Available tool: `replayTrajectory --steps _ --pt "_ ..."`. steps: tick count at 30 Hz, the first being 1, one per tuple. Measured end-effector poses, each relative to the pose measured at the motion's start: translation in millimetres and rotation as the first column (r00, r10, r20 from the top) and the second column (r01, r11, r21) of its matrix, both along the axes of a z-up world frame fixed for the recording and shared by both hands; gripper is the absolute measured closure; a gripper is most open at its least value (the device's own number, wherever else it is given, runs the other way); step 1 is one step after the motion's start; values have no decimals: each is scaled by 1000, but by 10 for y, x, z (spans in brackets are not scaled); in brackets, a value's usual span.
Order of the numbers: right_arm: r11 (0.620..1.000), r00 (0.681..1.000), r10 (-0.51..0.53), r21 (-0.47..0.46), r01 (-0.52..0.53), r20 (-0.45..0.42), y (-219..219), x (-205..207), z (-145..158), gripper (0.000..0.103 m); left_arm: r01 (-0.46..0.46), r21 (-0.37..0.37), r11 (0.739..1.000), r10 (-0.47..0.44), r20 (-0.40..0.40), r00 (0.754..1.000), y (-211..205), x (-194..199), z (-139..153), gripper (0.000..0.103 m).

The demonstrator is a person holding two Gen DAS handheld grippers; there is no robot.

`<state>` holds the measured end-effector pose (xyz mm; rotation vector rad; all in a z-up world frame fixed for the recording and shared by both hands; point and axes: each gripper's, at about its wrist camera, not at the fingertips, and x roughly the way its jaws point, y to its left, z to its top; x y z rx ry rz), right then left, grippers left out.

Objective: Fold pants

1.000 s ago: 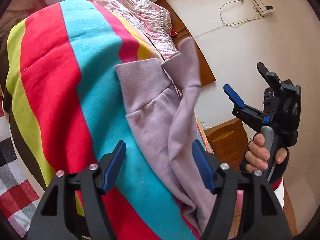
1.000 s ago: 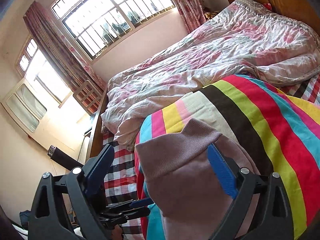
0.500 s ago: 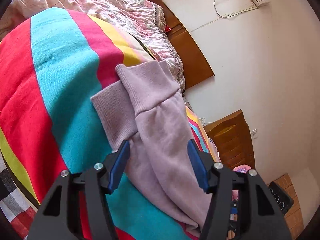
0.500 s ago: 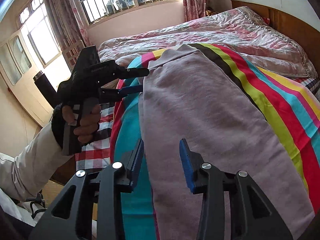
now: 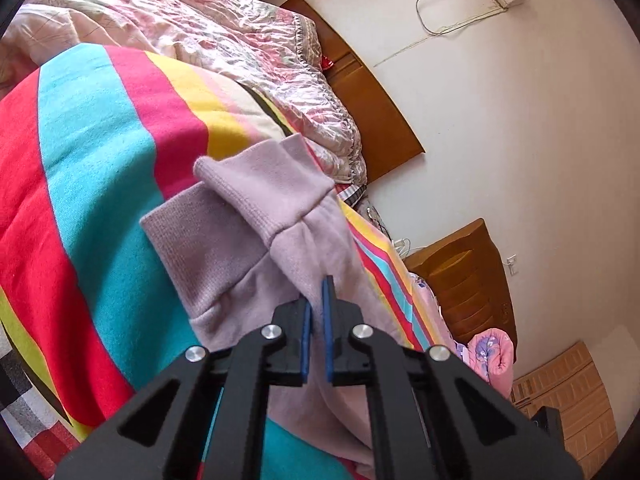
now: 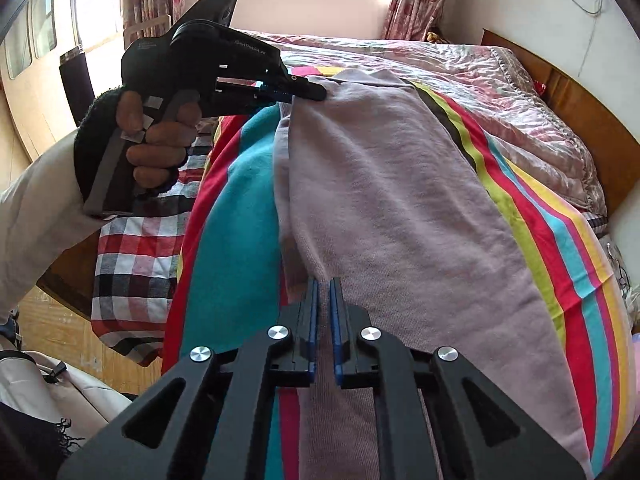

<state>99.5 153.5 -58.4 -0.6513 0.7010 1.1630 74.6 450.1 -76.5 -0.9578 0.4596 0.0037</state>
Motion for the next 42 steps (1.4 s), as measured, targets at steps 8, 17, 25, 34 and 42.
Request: replayTrajectory --steps 8,17,25,34,42 --pt "996 997 74 -51 -74 0 -19 -199 -20 96 -1 64 998 9 -126 992 -27 -111 -166 97" --pt "992 970 125 61 -115 -210 -55 211 125 56 5 -22 1000 -7 -79 997 187 -356 -316 16" --pt "976 933 89 218 -12 -348 764 1728 445 49 -65 -306 950 56 -39 998 537 -336 -676 19" --pt "985 858 72 171 19 -509 1712 2439 54 66 -105 -237 966 86 -91 992 450 -442 -804 59" --pt "989 787 142 123 -84 -601 1827 2278 -147 64 -81 -31 996 74 -197 978 195 -187 -519 54"
